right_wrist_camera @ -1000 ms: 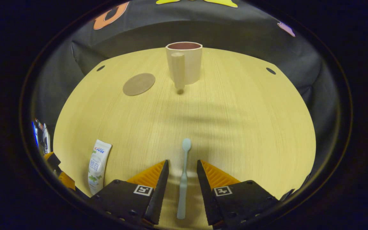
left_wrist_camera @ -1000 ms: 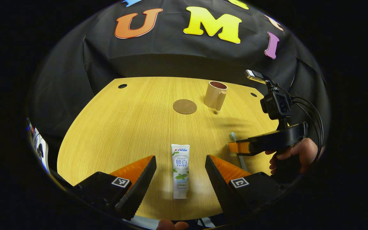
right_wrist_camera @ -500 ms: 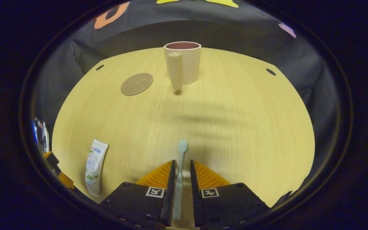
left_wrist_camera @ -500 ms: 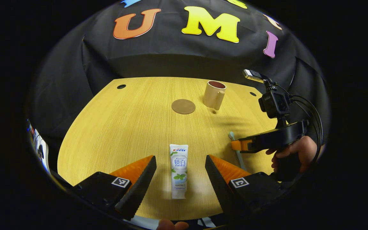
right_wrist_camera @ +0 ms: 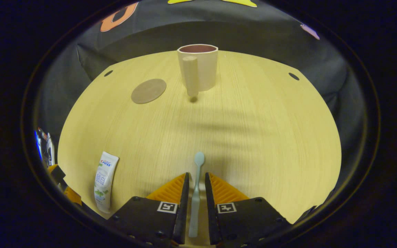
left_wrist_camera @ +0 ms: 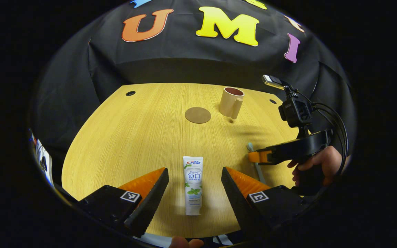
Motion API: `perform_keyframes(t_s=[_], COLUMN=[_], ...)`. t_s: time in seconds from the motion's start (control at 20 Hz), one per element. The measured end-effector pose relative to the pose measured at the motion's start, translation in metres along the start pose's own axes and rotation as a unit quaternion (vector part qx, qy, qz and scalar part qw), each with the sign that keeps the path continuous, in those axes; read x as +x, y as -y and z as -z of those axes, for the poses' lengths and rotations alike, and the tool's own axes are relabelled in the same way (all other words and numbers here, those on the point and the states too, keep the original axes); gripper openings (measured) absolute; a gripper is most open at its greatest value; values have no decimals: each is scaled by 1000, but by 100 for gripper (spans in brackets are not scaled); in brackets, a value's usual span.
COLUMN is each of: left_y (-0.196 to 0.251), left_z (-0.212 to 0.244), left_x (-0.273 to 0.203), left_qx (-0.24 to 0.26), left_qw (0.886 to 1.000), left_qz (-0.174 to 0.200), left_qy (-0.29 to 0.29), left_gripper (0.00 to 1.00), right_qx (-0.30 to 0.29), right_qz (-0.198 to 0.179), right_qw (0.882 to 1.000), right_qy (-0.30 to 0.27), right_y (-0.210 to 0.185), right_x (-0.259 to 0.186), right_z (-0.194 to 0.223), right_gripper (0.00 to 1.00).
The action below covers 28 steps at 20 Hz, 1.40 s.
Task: Put the toothbrush and toothpaste on the desktop into the cup, then pick up the cup and place it on the coaster on the desktop.
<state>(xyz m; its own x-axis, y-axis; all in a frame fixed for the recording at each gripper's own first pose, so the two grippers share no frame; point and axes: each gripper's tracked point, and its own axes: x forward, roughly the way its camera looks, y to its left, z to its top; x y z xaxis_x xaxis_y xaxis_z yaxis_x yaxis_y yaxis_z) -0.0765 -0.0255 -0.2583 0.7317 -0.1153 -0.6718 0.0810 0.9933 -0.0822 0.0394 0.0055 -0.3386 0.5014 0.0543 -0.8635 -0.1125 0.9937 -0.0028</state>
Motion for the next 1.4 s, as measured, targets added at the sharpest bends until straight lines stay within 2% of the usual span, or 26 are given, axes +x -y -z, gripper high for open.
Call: perform_keyframes(t_s=[0.35, 0.45, 0.65, 0.7, 0.8, 0.85, 0.9, 0.95, 1.3, 1.4], left_y=[0, -1, 0, 0, 0, -1, -1, -2, -2, -3], left_z=[0, 0, 0, 1, 1, 2, 2, 3, 18, 26], left_x=[1, 1, 1, 1, 1, 2, 2, 2, 15, 21], left_qx=[-1, -2, -1, 0, -1, -2, -2, -4, -9, -5], left_qw=[1000, 1000, 1000, 1000, 1000, 1000, 1000, 1000, 1000, 1000], left_qz=[0, 0, 0, 0, 0, -1, -1, -2, -10, -13], left_qy=[0, -1, 0, 0, 0, -1, -2, -3, -10, -12], left_gripper=[99, 98, 98, 98, 98, 98, 98, 98, 99, 99], right_qx=[-2, -2, 1, 5, 5, 6, 8, 11, 25, 29], right_qz=[9, 10, 15, 13, 14, 13, 11, 10, 4, 3], right_qw=[1000, 1000, 1000, 1000, 1000, 1000, 1000, 1000, 1000, 1000], right_qy=[4, 2, 1, 1, 2, 1, 0, 0, -4, -2], right_y=[0, 1, 3, 2, 4, 3, 3, 4, 7, 8], right_x=[0, 1, 1, 2, 2, 0, 1, 0, -2, -5], right_z=[-3, -3, -4, -3, -3, -3, -3, -2, 1, 0], right_gripper=[27, 9, 9, 4, 5, 1, 3, 1, 3, 1])
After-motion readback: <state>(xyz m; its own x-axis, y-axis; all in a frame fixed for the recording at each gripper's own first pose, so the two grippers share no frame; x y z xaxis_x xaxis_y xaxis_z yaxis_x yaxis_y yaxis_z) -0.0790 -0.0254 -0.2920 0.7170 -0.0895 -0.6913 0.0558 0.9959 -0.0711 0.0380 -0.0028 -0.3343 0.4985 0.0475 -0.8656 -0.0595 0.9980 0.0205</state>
